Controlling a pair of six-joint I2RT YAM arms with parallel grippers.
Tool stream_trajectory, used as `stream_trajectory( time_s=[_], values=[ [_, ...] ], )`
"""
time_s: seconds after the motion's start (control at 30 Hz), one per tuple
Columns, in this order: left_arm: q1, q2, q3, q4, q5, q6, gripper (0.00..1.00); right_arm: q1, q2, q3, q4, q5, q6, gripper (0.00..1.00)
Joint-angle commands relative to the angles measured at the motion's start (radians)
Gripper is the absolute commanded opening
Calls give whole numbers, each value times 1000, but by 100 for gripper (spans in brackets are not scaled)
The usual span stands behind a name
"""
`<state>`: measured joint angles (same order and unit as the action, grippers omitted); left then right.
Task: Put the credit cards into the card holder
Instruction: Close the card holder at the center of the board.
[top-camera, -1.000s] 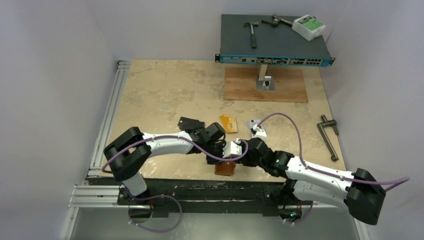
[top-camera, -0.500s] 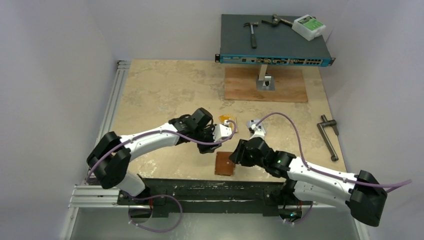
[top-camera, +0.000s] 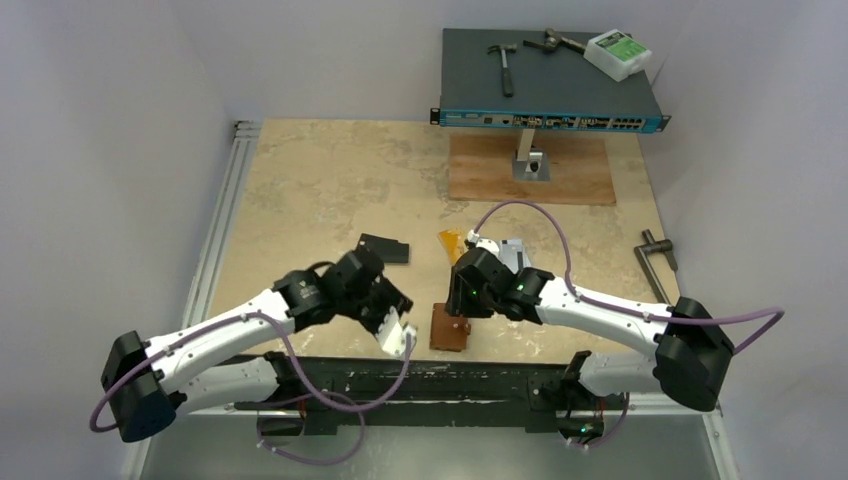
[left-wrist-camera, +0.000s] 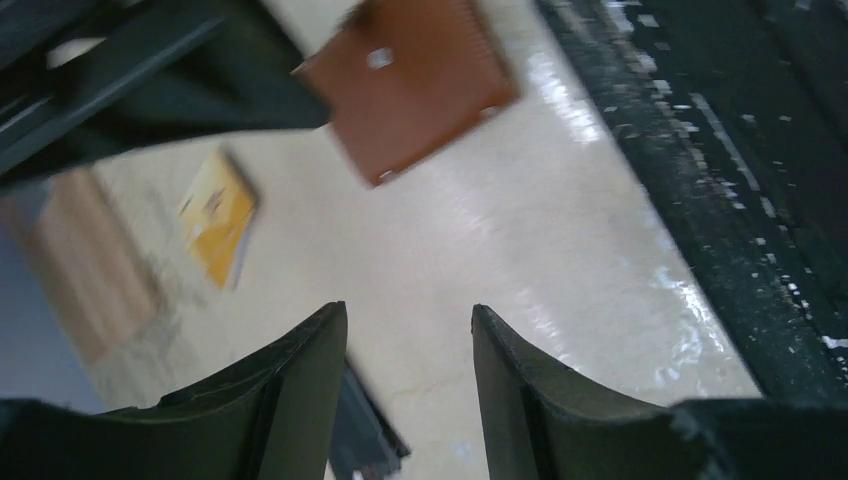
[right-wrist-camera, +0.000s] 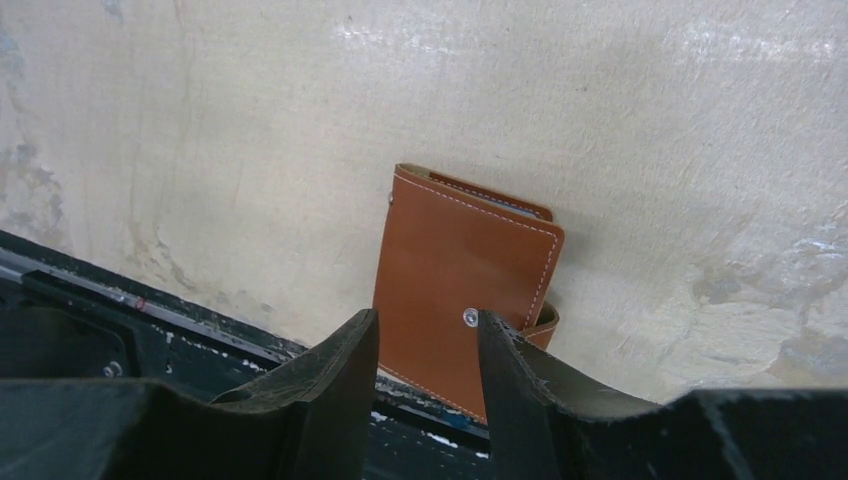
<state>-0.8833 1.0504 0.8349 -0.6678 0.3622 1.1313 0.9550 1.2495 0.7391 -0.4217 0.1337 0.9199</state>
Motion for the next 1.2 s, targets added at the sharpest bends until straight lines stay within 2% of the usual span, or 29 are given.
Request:
stream_trajectory(
  time_s=[0.0,0.1,0.3,0.53,0.7,0.87,1.17],
  values=[
    [-101,30,-235,278,68,359,48,2,20,53,-107,3,-43,40],
    [-118,91,-275,433,74,428,49,2,15,52,-134,9,-49,40],
    [-131,241,-197,486,58,437,50,2,8,31,-139,11,-45,38],
    [-165,353,-92,394,57,468,49,2,10,-3,-106,-12,-49,34],
    [-191,426,-63,336,40,543,49,2,23,10,-109,-36,-77,40],
    [-199,473,-68,328,9,603,46,2,23,13,-120,-38,-78,41],
    [-217,550,-28,263,-56,660,48,2,61,-4,-83,-62,-73,36]
  ],
)
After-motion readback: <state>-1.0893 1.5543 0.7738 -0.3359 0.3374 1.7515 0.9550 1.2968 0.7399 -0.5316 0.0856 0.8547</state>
